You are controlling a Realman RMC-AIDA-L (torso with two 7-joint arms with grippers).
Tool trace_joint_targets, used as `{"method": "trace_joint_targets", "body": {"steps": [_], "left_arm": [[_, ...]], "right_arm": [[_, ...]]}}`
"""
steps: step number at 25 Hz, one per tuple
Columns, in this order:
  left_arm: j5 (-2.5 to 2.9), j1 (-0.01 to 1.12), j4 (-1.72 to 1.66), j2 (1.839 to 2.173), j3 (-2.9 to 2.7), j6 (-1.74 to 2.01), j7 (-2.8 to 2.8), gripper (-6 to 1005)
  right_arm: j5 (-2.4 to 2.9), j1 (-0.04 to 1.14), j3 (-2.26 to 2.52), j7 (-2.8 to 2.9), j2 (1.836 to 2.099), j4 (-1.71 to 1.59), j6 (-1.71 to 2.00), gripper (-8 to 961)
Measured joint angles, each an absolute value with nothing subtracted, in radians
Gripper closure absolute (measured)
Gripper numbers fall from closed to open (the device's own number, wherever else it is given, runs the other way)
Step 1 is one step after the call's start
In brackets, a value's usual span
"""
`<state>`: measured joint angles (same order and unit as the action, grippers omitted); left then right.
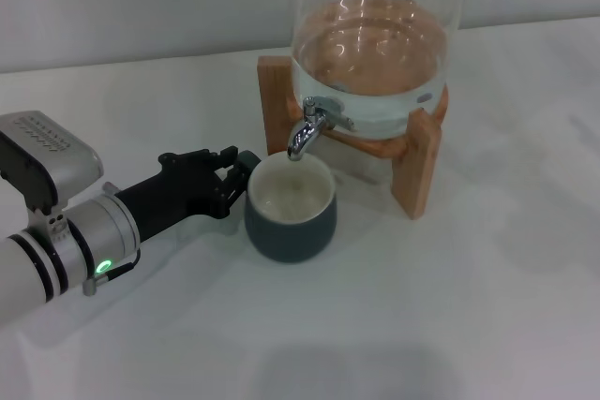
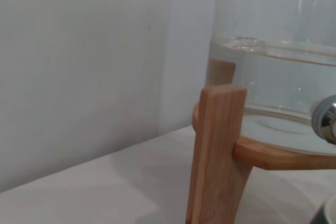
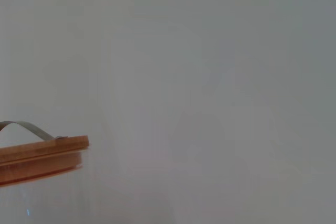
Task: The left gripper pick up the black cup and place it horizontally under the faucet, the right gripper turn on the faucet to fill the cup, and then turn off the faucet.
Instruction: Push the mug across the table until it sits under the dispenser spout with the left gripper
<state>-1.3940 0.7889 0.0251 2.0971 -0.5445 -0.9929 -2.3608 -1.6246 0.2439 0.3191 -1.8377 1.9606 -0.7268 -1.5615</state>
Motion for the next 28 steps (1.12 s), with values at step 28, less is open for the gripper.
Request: {"method": "trace_joint_targets", "body": {"steps": [28], "left_arm": [[-1.391, 0.751, 0.020, 2.093, -0.547, -0.999, -2.361, 668]], "right_arm": [[-1.651, 0.235, 0.311, -1.838, 1.959, -0.725, -1.562, 176]]}}
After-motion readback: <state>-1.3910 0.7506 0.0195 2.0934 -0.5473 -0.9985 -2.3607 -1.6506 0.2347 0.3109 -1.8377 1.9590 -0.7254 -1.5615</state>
